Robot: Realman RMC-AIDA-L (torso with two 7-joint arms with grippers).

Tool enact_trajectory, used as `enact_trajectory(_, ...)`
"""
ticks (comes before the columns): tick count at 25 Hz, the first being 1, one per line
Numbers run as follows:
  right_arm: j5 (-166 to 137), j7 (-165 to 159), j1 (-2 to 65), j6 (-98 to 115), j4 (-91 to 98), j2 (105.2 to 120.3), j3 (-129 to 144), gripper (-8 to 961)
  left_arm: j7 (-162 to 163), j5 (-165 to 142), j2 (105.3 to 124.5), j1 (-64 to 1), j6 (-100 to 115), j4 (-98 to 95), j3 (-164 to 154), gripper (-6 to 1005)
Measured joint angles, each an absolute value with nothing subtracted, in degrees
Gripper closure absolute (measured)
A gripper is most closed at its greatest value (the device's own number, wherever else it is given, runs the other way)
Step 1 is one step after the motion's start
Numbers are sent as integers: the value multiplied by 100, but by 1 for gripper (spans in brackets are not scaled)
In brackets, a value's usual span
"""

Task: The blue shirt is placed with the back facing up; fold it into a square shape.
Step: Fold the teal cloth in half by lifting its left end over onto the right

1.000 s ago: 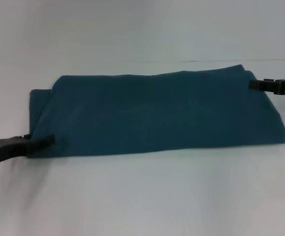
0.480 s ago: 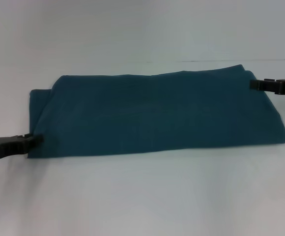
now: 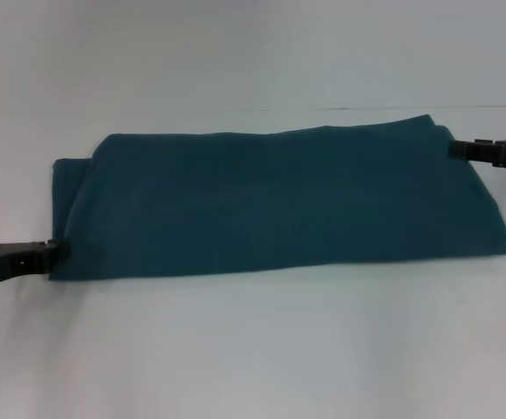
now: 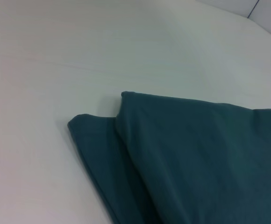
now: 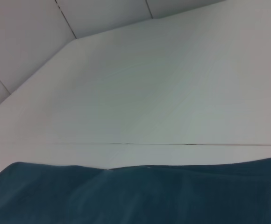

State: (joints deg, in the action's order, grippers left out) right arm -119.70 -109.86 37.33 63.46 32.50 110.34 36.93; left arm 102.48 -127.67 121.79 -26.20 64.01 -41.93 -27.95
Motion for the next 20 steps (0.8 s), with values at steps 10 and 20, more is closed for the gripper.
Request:
enact_trajectory(10, -13028, -11924, 3626, 6403, 3510, 10981, 3712, 393, 10274, -12771, 12182, -2613, 6441, -4193, -2775, 996)
enact_trajectory(20, -13092, -12020, 3352, 6531, 3505, 11011, 3718, 410, 10309, -12771, 12175, -2606, 6425, -4192, -2751, 997)
